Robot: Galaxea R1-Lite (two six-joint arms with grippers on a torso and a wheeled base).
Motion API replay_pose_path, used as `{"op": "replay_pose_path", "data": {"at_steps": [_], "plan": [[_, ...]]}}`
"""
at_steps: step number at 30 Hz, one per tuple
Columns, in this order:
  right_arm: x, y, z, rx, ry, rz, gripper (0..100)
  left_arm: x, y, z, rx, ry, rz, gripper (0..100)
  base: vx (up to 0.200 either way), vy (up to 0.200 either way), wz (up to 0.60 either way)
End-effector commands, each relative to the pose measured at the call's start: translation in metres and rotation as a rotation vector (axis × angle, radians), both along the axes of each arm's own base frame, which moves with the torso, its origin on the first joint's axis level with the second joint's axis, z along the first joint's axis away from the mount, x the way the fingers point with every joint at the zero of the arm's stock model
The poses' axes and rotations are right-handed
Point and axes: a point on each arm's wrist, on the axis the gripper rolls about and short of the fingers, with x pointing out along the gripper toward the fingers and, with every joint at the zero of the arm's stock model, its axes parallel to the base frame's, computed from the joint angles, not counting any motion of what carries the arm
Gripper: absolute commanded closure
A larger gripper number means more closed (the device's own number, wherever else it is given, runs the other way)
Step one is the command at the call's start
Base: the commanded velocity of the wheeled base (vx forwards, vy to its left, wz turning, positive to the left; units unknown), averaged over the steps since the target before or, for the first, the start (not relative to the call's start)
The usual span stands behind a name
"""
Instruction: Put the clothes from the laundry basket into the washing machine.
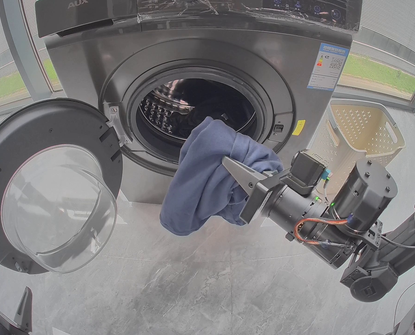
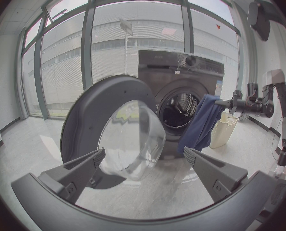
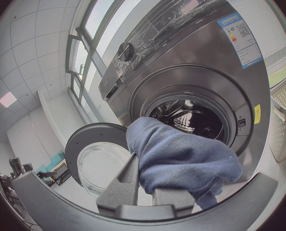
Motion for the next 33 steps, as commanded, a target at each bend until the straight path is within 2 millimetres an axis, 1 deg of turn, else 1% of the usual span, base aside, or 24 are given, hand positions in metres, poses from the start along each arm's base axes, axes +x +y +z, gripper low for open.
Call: {"op": "replay_pose_path", "data": {"at_steps": [1,3,5,6,7,9,11,12,16,20,21,22,23,24,25,26,27,33], "plan": [[0.01,0.014,-0.008,-0.004,0.003,0.006,100,0.014,-0.004,0.022,0.03,0.09,-0.188,0,0.0,0.0,0.0],[0.01,0.015,-0.007,0.001,-0.001,0.007,100,0.026,-0.006,0.023,0.025,0.179,-0.309,0,0.0,0.0,0.0],[0.01,0.014,-0.006,0.007,-0.007,0.004,100,0.032,-0.008,0.025,0.031,0.222,-0.364,0,0.0,0.0,0.0],[0.012,0.011,-0.005,0.015,-0.014,-0.003,100,0.041,-0.009,0.028,0.051,0.257,-0.419,0,0.0,0.0,0.0],[0.012,0.011,-0.004,0.018,-0.016,-0.005,100,0.043,-0.009,0.029,0.054,0.266,-0.428,0,0.0,0.0,0.0],[0.011,0.008,-0.002,0.022,-0.018,-0.009,100,0.06,-0.01,0.035,0.084,0.302,-0.497,0,0.0,0.0,0.0],[0.011,0.008,-0.002,0.022,-0.018,-0.009,100,0.06,-0.01,0.035,0.084,0.302,-0.497,0,0.0,0.0,0.0],[0.009,0.006,0.002,0.031,-0.027,-0.009,100,0.084,-0.013,0.039,0.088,0.35,-0.566,0,0.0,0.0,0.0],[0.008,0.004,-0.001,0.021,-0.017,-0.009,100,0.11,-0.022,0.036,0.093,0.423,-0.651,0,0.0,0.0,0.0],[0.008,0.003,-0.003,0.015,-0.012,-0.011,100,0.13,-0.034,0.035,0.115,0.457,-0.691,0,0.0,0.0,0.0],[0.008,0.003,-0.003,0.014,-0.011,-0.012,100,0.132,-0.035,0.036,0.116,0.458,-0.692,0,0.0,0.0,0.0],[0.007,0.003,-0.003,0.015,-0.012,-0.011,100,0.141,-0.039,0.037,0.118,0.463,-0.696,0,0.0,0.0,0.0],[0.007,0.003,-0.003,0.015,-0.012,-0.011,100,0.142,-0.04,0.037,0.118,0.465,-0.696,0,0.0,0.0,0.0],[0.007,0.003,-0.003,0.014,-0.011,-0.011,100,0.154,-0.044,0.037,0.12,0.474,-0.689,0,0.0,0.0,0.0],[0.007,0.003,-0.004,0.012,-0.009,-0.012,100,0.162,-0.046,0.035,0.119,0.484,-0.689,0,0.0,0.0,0.0],[0.007,0.003,-0.004,0.012,-0.011,-0.012,100,0.163,-0.046,0.035,0.119,0.484,-0.688,0,0.0,0.0,0.0],[0.007,0.003,-0.005,0.009,-0.008,-0.012,100,0.174,-0.05,0.032,0.122,0.49,-0.687,0,0.0,0.0,0.0],[0.004,0.002,-0.005,0.006,-0.005,-0.033,100,0.206,-0.063,0.014,0.143,0.519,-0.668,0,0.0,0.0,0.0]]}}
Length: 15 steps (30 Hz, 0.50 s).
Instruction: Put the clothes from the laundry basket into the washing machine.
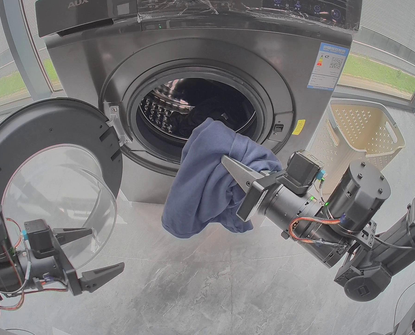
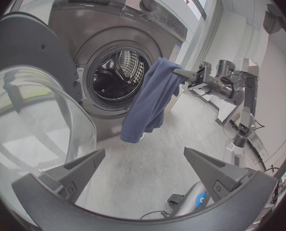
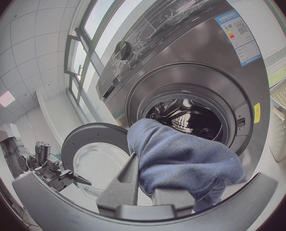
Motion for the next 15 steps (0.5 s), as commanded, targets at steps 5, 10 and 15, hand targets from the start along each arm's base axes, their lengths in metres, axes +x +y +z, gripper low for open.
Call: {"op": "replay_pose_path", "data": {"at_steps": [5,10,15], "plan": [[-0.006,-0.001,0.0,-0.005,0.003,-0.003,100,0.065,-0.03,-0.04,0.044,0.083,-0.026,0,0.0,0.0,0.0],[-0.007,0.001,-0.002,-0.01,0.009,0.003,100,0.078,-0.041,-0.05,0.047,0.09,-0.052,0,0.0,0.0,0.0],[-0.007,0.001,0.0,-0.004,0.002,0.005,100,0.093,-0.048,-0.053,0.048,0.096,-0.058,0,0.0,0.0,0.0]]}}
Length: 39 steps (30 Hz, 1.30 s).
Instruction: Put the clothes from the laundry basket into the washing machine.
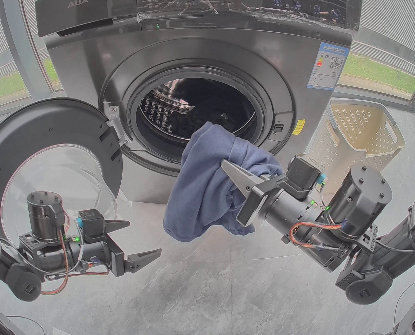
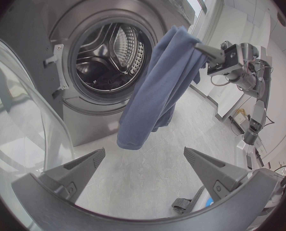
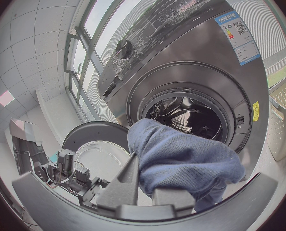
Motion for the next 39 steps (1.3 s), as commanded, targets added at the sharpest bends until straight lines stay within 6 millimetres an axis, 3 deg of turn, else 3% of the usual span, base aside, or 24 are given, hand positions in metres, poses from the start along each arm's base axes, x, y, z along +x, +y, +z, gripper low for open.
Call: {"op": "replay_pose_path", "data": {"at_steps": [1,2,10,27,35,36,39], "plan": [[-0.001,0.001,0.002,0.004,-0.005,0.004,100,0.017,-0.009,-0.016,0.019,0.055,-0.011,0,0.0,0.0,0.0],[-0.003,0.0,0.005,0.012,-0.012,0.005,100,0.028,-0.014,-0.019,0.017,0.06,-0.014,0,0.0,0.0,0.0],[-0.01,-0.001,0.011,0.026,-0.022,0.022,100,0.055,-0.031,-0.032,0.023,0.072,-0.029,0,0.0,0.0,0.0],[-0.019,0.0,0.013,0.037,-0.03,0.047,100,0.099,-0.051,-0.052,0.007,0.013,-0.026,0,0.0,0.0,0.0],[-0.02,0.001,0.01,0.032,-0.024,0.05,100,0.104,-0.055,-0.057,0.002,-0.024,-0.011,0,0.0,0.0,0.0],[-0.02,0.001,0.01,0.032,-0.024,0.05,100,0.103,-0.055,-0.057,-0.001,-0.029,-0.011,100,0.0,0.0,0.0],[-0.018,0.0,0.009,0.029,-0.021,0.046,100,0.099,-0.053,-0.054,-0.009,-0.045,-0.011,100,0.0,0.0,0.0]]}}
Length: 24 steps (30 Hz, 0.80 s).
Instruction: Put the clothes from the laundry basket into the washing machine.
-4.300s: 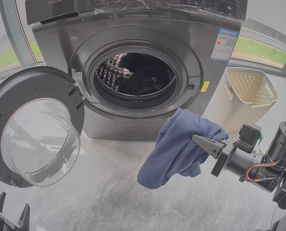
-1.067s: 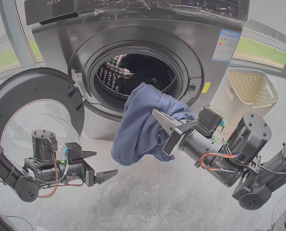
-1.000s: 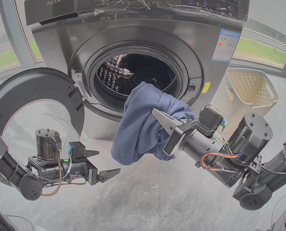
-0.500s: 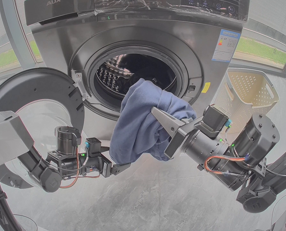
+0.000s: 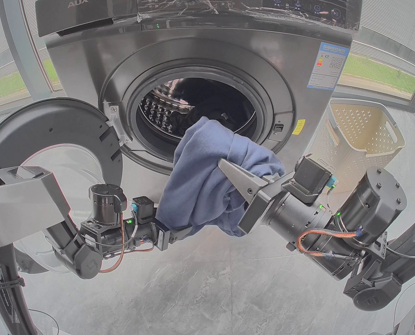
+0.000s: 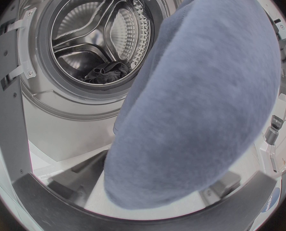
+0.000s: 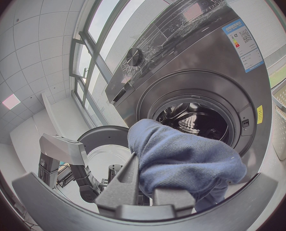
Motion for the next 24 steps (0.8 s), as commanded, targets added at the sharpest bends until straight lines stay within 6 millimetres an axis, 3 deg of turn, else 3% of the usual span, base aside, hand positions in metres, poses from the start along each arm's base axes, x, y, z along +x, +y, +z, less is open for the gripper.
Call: {"op": "replay_pose_path", "data": {"at_steps": [1,2,9,17,18,24], "plan": [[0.002,0.0,-0.002,-0.005,0.005,-0.005,100,-0.007,0.002,-0.002,-0.001,0.004,-0.003,100,0.0,0.0,0.0],[0.002,0.0,-0.002,-0.005,0.005,-0.007,100,-0.008,0.003,-0.001,-0.002,0.002,-0.005,100,0.0,0.0,0.0],[0.008,0.001,-0.011,-0.026,0.023,-0.017,100,-0.067,-0.004,0.003,-0.042,-0.03,-0.096,100,0.0,0.0,0.0],[0.028,-0.001,-0.034,-0.083,0.07,-0.067,100,-0.12,0.012,0.026,-0.101,-0.086,-0.146,100,0.0,0.0,0.0],[0.028,0.0,-0.035,-0.085,0.072,-0.067,0,-0.122,0.012,0.027,-0.102,-0.089,-0.148,100,0.0,0.0,0.0],[0.031,0.002,-0.055,-0.135,0.109,-0.07,0,-0.135,0.014,0.051,-0.178,-0.149,-0.166,100,0.0,0.0,0.0]]}}
